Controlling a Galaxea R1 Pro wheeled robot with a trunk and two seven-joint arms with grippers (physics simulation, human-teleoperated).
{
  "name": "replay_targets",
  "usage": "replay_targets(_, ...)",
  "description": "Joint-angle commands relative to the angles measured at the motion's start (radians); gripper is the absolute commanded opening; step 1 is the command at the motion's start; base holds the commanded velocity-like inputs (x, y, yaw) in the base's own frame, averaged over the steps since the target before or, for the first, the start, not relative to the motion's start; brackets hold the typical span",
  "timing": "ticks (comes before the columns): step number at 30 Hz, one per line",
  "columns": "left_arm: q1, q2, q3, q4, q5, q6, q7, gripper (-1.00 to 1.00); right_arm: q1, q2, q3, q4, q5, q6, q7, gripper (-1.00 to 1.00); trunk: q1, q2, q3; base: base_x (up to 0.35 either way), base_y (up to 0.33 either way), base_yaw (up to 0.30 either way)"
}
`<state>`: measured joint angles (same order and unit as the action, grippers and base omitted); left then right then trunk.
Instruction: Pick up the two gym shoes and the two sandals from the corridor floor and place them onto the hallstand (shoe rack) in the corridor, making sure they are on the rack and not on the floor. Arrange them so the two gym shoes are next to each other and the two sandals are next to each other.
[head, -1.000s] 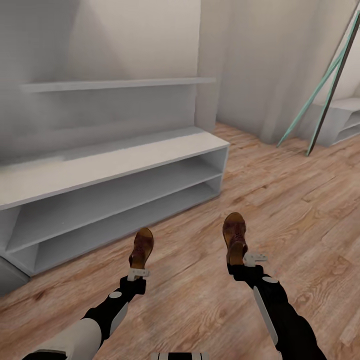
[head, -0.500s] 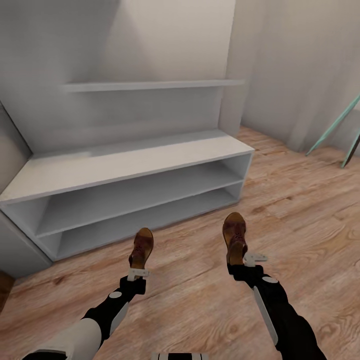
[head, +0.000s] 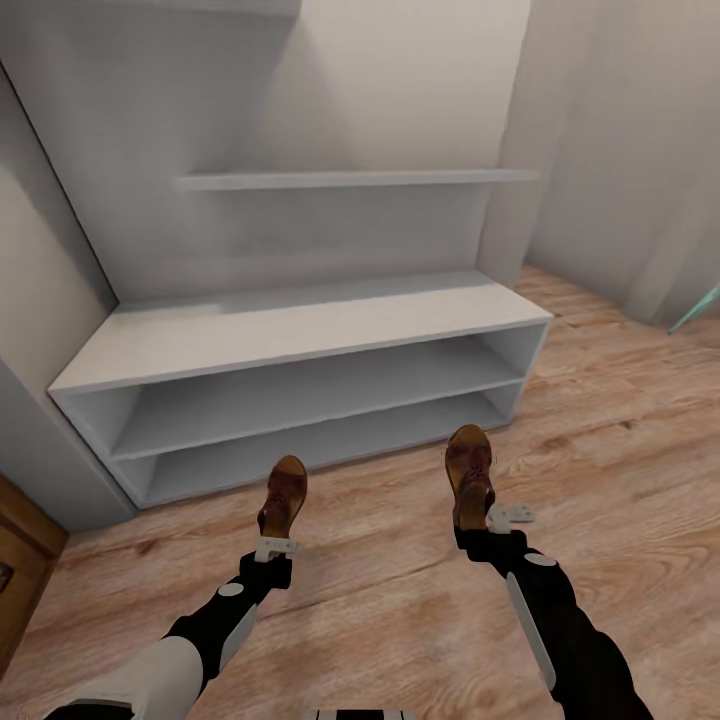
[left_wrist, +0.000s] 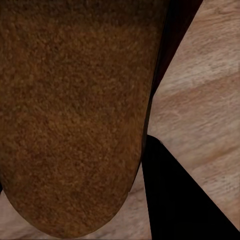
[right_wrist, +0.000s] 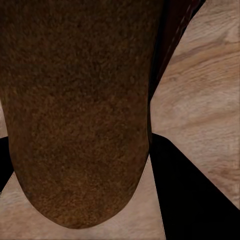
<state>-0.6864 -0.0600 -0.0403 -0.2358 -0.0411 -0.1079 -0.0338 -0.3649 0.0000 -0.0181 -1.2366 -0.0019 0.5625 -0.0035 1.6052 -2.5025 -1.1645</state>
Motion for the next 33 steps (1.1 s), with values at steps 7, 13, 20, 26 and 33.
replay_targets(7,-0.001,0.0,-0.003,0.001,-0.008,-0.003,0.0,-1.0,0.0,0.0,0.0,-0.001,-0.003,0.005,-0.003,-1.0,0.0,0.0,0.007,0.156,-0.242,0.238)
replay_targets(13,-0.001,0.0,-0.004,0.001,-0.008,-0.004,0.0,-1.0,0.0,0.0,0.0,-0.001,-0.003,0.005,-0.003,-1.0,0.0,0.0,0.014,0.022,-0.282,0.237)
replay_targets(20,-0.001,0.0,-0.004,0.001,-0.008,-0.004,-0.001,-1.0,0.0,0.0,0.0,-0.001,-0.003,0.006,-0.003,-1.0,0.0,0.0,0.021,-0.073,-0.222,0.236)
replay_targets(26,-0.001,0.0,-0.004,0.001,-0.008,-0.004,-0.001,-1.0,0.0,0.0,0.0,-0.001,-0.003,0.005,-0.003,-1.0,0.0,0.0,0.028,-0.016,-0.034,0.236)
replay_targets(33,-0.001,-0.001,-0.004,0.002,-0.009,-0.004,-0.001,-1.0,0.0,-0.001,0.0,-0.001,-0.003,0.005,-0.003,-1.0,0.0,0.0,0.036,-0.021,-0.057,0.227)
